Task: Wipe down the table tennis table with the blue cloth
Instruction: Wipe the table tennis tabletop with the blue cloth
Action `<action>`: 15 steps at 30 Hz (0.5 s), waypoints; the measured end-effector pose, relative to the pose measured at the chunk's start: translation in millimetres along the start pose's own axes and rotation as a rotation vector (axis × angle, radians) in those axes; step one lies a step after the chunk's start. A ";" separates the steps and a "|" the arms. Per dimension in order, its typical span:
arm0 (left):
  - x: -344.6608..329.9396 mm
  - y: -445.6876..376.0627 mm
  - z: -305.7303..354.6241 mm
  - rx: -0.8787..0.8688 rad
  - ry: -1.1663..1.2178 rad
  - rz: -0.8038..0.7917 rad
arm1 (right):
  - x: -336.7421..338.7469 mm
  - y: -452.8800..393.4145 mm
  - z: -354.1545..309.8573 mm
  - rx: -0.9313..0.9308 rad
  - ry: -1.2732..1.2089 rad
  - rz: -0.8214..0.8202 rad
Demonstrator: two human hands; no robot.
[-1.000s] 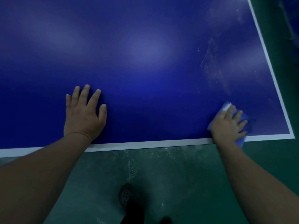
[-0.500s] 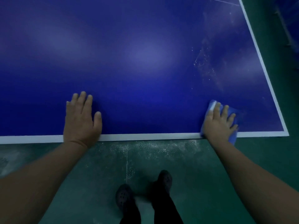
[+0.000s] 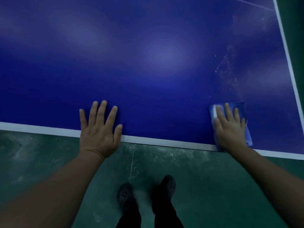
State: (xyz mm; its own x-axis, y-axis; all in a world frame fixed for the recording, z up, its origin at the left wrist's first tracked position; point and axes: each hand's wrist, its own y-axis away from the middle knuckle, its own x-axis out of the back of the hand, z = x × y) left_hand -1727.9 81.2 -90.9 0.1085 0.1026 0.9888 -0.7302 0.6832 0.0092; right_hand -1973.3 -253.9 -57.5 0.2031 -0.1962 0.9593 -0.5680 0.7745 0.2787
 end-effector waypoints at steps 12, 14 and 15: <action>12.2 5.2 22.4 0.049 0.122 0.027 | -22.1 20.1 -4.4 0.128 0.040 0.066; 11.6 1.7 51.5 -0.017 0.147 0.014 | -14.4 13.8 44.2 -0.214 -0.140 0.058; 9.7 -0.8 69.6 -0.047 0.155 -0.012 | -11.5 12.3 53.3 -0.322 -0.195 0.057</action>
State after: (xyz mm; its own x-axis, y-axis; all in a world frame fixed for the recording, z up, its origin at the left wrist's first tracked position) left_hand -1773.2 31.3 -71.0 0.2220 0.2023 0.9538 -0.6962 0.7178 0.0098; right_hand -2025.2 -274.2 -62.7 0.0054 -0.2339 0.9722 -0.2876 0.9308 0.2256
